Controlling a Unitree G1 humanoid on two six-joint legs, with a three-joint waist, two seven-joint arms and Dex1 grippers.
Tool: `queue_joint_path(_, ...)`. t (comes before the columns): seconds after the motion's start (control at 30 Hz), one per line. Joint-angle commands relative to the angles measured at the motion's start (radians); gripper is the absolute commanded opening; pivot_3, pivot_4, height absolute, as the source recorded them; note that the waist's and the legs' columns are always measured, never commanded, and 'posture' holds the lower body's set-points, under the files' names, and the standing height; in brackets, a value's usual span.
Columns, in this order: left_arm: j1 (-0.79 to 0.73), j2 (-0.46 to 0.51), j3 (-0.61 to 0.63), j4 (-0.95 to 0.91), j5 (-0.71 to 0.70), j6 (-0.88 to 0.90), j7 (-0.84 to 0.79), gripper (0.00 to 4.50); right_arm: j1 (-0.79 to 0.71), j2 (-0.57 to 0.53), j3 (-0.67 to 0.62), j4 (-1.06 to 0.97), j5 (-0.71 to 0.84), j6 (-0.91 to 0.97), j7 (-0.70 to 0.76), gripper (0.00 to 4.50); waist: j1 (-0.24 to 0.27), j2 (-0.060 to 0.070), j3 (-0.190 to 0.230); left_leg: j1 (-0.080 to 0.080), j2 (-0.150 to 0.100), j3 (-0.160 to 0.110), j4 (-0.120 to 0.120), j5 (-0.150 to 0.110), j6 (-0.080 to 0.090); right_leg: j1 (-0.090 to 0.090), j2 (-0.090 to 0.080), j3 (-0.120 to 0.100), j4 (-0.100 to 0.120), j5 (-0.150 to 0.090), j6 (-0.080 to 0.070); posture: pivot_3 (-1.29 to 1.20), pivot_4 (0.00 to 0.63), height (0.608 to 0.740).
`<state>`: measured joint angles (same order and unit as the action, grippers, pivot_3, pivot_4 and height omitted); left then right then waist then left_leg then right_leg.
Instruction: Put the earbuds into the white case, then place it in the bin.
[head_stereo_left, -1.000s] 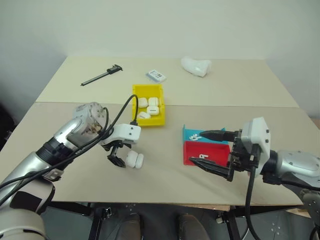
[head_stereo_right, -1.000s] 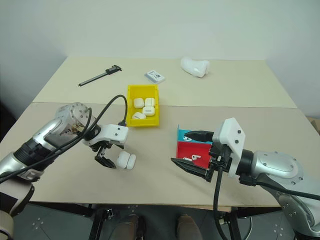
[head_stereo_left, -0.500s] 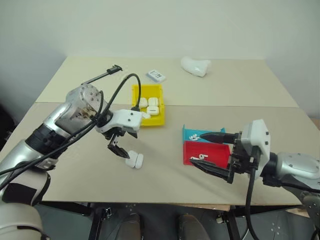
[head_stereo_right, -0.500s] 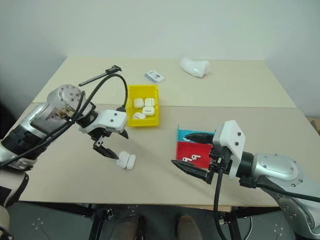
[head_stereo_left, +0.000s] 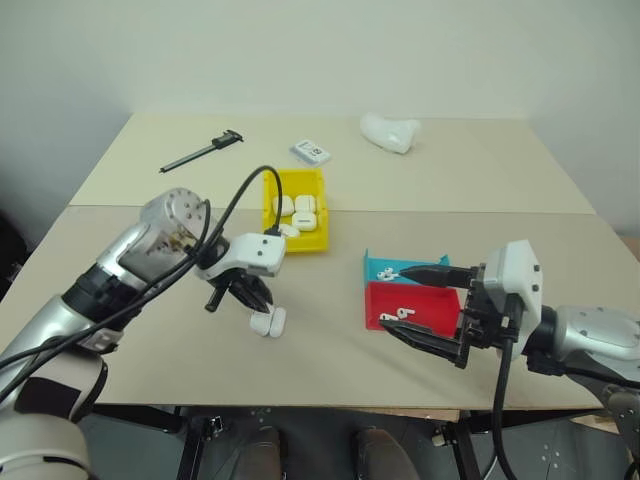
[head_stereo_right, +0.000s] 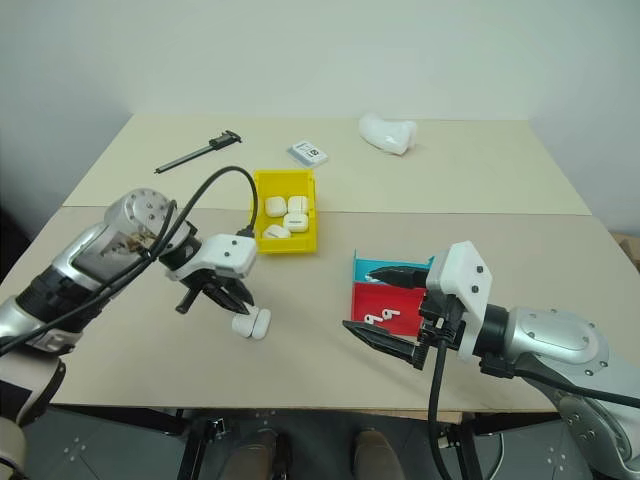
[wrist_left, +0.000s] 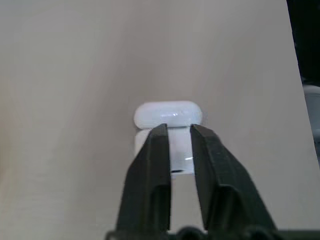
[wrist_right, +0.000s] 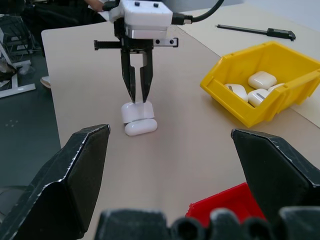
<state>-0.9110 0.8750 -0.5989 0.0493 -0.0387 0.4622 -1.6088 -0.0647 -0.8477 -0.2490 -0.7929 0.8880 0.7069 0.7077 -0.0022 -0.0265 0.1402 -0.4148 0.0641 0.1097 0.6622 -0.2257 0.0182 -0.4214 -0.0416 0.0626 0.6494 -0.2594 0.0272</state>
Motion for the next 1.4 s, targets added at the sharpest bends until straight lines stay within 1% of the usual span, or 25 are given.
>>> queue_joint_path(0.03,0.022,0.021,0.016,-0.05,0.032,-0.005,0.0,0.03,0.003,-0.005,-0.033,-0.033,0.028,-0.018,-0.002,4.5,0.001,0.0,0.0,0.0,0.0,0.0,0.0,0.0,0.0,0.0,0.0,0.0,0.0,0.0,0.0,0.0,0.15,0.74)
queue_joint_path(0.23,0.051,0.007,0.028,-0.046,0.077,0.001,0.024,0.03,0.005,-0.005,-0.029,-0.034,0.031,-0.016,-0.001,4.5,0.004,0.0,0.0,0.0,0.0,0.0,0.0,0.0,0.0,0.0,0.0,0.0,0.0,0.0,0.0,0.0,0.15,0.74)
queue_joint_path(0.5,0.079,0.009,0.042,-0.062,0.096,0.016,0.032,0.03,0.002,-0.011,-0.031,-0.028,0.035,-0.016,0.009,4.5,0.004,0.0,0.0,0.0,0.0,0.0,0.0,0.0,0.0,0.0,0.0,0.0,0.0,0.0,0.0,0.0,0.15,0.74)
queue_joint_path(0.67,0.079,0.007,0.077,-0.073,0.075,0.026,0.026,0.03,-0.004,-0.016,-0.029,-0.025,0.041,-0.017,0.012,4.5,0.004,0.0,0.0,0.0,0.0,0.0,0.0,0.0,0.0,0.0,0.0,0.0,0.0,0.0,0.0,0.0,0.15,0.74)
queue_joint_path(0.77,0.078,0.034,0.112,-0.082,0.039,0.016,0.006,0.03,-0.002,-0.017,-0.03,-0.027,0.045,-0.017,0.011,4.5,0.004,0.0,0.0,0.0,0.0,0.0,0.0,0.0,0.0,0.0,0.0,0.0,0.0,0.0,0.0,0.0,0.15,0.74)
queue_joint_path(0.8,0.082,0.05,0.131,-0.086,0.018,0.01,-0.001,0.03,0.0,-0.018,-0.032,-0.029,0.048,-0.017,0.01,4.5,0.003,0.0,0.0,0.0,0.0,0.0,0.0,0.0,0.0,0.0,0.0,0.0,0.0,0.0,0.0,0.0,0.15,0.74)
queue_joint_path(0.9,0.134,0.046,0.287,-0.093,-0.092,0.009,0.047,0.03,0.013,-0.018,-0.04,-0.039,0.058,-0.016,0.004,4.5,-0.001,0.0,0.0,0.0,0.001,-0.001,0.0,0.0,0.0,0.0,0.0,0.0,0.0,0.0,0.0,0.0,0.15,0.74)
queue_joint_path(0.97,0.197,0.005,0.467,-0.087,-0.209,-0.032,0.11,0.03,0.024,-0.015,-0.047,-0.046,0.065,-0.017,-0.001,4.5,-0.001,0.0,0.0,0.0,0.001,-0.001,0.0,0.0,0.0,0.0,0.0,0.0,0.0,0.0,0.0,0.0,0.15,0.74)
queue_joint_path(1.03,0.258,-0.044,0.612,-0.117,-0.282,-0.032,0.212,0.03,0.031,-0.013,-0.05,-0.049,0.068,-0.018,-0.003,4.5,-0.001,0.0,0.0,0.0,0.001,-0.002,0.0,0.0,0.0,0.0,0.0,0.0,0.0,0.0,0.0,0.0,0.15,0.74)
queue_joint_path(1.07,0.274,-0.056,0.638,-0.133,-0.288,-0.028,0.248,0.03,0.032,-0.013,-0.05,-0.049,0.068,-0.019,-0.003,4.5,-0.001,0.0,0.0,0.0,0.001,-0.002,0.0,0.0,0.0,0.0,0.0,0.0,0.001,0.0,0.0,0.0,0.15,0.74)
queue_joint_path(1.1,0.28,-0.052,0.639,-0.15,-0.278,-0.01,0.274,0.03,0.03,-0.012,-0.048,-0.047,0.069,-0.02,-0.003,4.5,-0.001,0.0,-0.001,0.0,0.001,-0.002,0.0,0.0,0.0,0.0,0.0,0.0,0.001,0.0,0.0,0.0,0.15,0.74)
queue_joint_path(1.13,0.273,-0.033,0.619,-0.158,-0.283,0.033,0.259,0.03,0.026,-0.012,-0.045,-0.045,0.069,-0.021,-0.001,4.5,-0.001,0.0,-0.001,0.0,0.001,-0.002,0.0,0.0,0.0,0.0,0.0,0.0,0.001,0.0,0.0,0.0,0.15,0.74)
queue_joint_path(1.2,0.236,-0.026,0.605,-0.127,-0.384,0.151,0.179,0.03,0.015,-0.013,-0.037,-0.038,0.065,-0.024,0.006,4.5,0.0,0.0,-0.001,0.001,0.001,-0.002,0.0,0.0,0.0,0.001,0.0,-0.001,0.001,0.0,0.0,0.0,0.15,0.74)
queue_joint_path(1.23,0.212,-0.023,0.594,-0.111,-0.412,0.228,0.175,0.21,0.005,-0.014,-0.031,-0.032,0.063,-0.023,0.008,4.5,0.002,0.0,-0.001,0.001,0.001,-0.001,0.0,0.0,0.0,0.001,0.0,-0.001,0.001,0.0,0.0,0.0,0.15,0.74)
queue_joint_path(1.27,0.2,-0.016,0.577,-0.105,-0.411,0.231,0.16,0.42,-0.007,-0.015,-0.026,-0.026,0.062,-0.022,0.011,4.5,0.002,0.0,-0.001,0.001,0.001,0.0,0.0,0.0,0.0,0.001,0.0,-0.001,0.001,0.0,0.0,0.0,0.15,0.74)
queue_joint_path(1.3,0.199,-0.001,0.557,-0.111,-0.389,0.217,0.155,0.62,-0.016,-0.017,-0.022,-0.021,0.06,-0.021,0.014,4.5,0.001,0.0,-0.001,0.001,0.001,0.0,0.0,0.0,0.0,0.001,0.0,-0.002,0.001,0.0,0.0,0.0,0.15,0.74)
queue_joint_path(1.4,0.206,0.067,0.457,-0.139,-0.27,0.133,0.146,1.6,-0.032,-0.018,-0.015,-0.012,0.057,-0.017,0.023,4.5,-0.003,0.001,-0.001,0.001,0.001,0.0,0.0,0.0,0.0,0.001,0.0,-0.001,0.0,0.0,0.0,0.0,0.15,0.74)
